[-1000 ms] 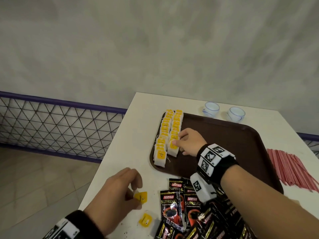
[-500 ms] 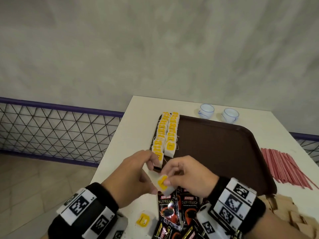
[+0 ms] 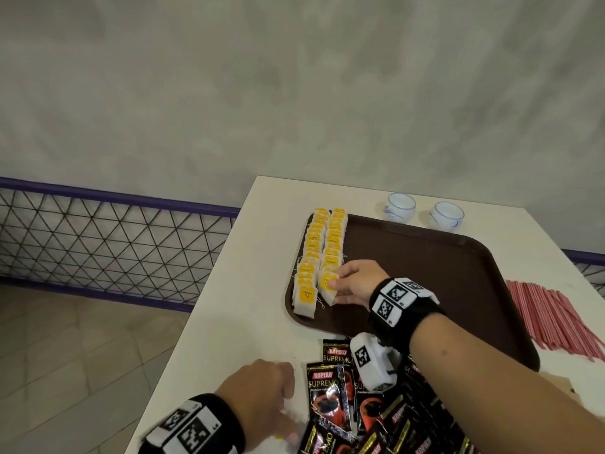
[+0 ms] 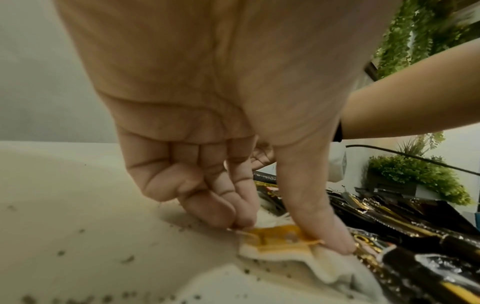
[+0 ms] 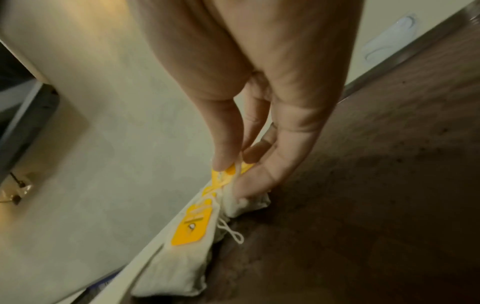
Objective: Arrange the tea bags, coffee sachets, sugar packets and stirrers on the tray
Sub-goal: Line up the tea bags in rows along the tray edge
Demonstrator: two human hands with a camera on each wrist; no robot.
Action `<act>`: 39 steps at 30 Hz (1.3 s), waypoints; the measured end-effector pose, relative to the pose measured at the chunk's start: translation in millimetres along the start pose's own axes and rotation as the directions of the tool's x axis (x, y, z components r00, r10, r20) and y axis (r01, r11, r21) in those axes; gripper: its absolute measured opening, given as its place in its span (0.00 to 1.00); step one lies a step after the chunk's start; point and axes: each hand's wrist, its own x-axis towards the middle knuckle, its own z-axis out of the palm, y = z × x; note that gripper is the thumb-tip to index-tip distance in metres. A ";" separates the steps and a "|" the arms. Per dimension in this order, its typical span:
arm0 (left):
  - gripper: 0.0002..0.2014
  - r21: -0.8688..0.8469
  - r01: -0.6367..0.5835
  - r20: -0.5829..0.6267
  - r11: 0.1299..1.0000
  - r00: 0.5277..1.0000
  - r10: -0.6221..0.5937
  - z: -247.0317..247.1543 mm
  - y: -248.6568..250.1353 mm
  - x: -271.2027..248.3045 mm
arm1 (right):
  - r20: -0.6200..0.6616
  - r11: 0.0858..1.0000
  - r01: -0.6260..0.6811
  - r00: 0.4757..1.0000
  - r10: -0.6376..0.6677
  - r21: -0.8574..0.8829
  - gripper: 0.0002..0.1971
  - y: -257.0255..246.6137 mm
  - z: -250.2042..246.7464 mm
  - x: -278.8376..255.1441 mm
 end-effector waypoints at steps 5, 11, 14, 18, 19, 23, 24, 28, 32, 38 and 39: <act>0.14 -0.015 -0.036 -0.003 0.999 0.999 0.036 0.1 -1.7 -1.1 | 0.008 0.997 -0.059 0.998 0.060 -0.057 0.07 -1.1 -3.6 5.5; 0.11 -0.018 -0.107 -0.009 0.994 0.994 0.107 6.1 -5.3 0.7 | 0.082 0.991 -0.038 0.995 0.049 -0.131 0.08 -0.5 -14.6 2.7; 0.08 -0.007 -0.132 0.003 0.991 0.991 0.132 7.2 -3.9 1.2 | 0.103 0.977 -0.033 0.993 0.055 -0.209 0.07 2.3 -13.3 4.2; 0.13 -0.076 -0.093 -0.023 0.993 0.996 0.091 5.6 -4.9 1.6 | 0.004 0.983 -0.014 1.000 0.015 -0.180 0.10 5.0 -6.4 11.2; 0.12 -0.133 -0.078 -0.033 0.988 0.997 0.074 3.8 -6.1 1.8 | -0.018 0.989 -0.024 1.000 0.021 -0.143 0.10 4.3 -4.4 12.0; 0.07 -0.288 -0.056 -0.077 0.956 0.996 0.035 -9.9 -5.3 4.4 | -0.084 0.995 -0.066 0.995 0.060 -0.069 0.11 -1.2 2.9 14.0; 0.07 -0.278 -0.072 -0.097 0.958 0.994 0.047 -14.8 -4.4 7.1 | -0.100 0.996 -0.069 0.993 0.063 -0.063 0.11 -2.2 4.1 14.6; 0.04 -0.200 -0.204 -0.256 0.958 0.955 0.150 -40.6 0.2 23.8 | -0.103 0.999 -0.024 0.994 0.020 -0.039 0.12 -2.1 3.1 16.9; 0.15 -0.179 -0.231 -0.335 0.956 0.928 0.162 -65.2 11.9 51.1 | -0.089 1.000 0.005 0.996 -0.005 0.000 0.12 -2.2 2.2 16.4; 0.18 -0.192 -0.151 -0.292 0.970 0.952 0.091 -70.6 34.4 100.1 | -0.065 0.996 0.004 0.998 0.002 0.088 0.10 -0.7 0.0 14.5; 0.18 -0.165 -0.137 -0.277 0.977 0.957 0.087 -68.0 36.4 107.3 | -0.067 0.997 0.008 0.998 -0.003 0.077 0.10 -0.3 -1.5 13.9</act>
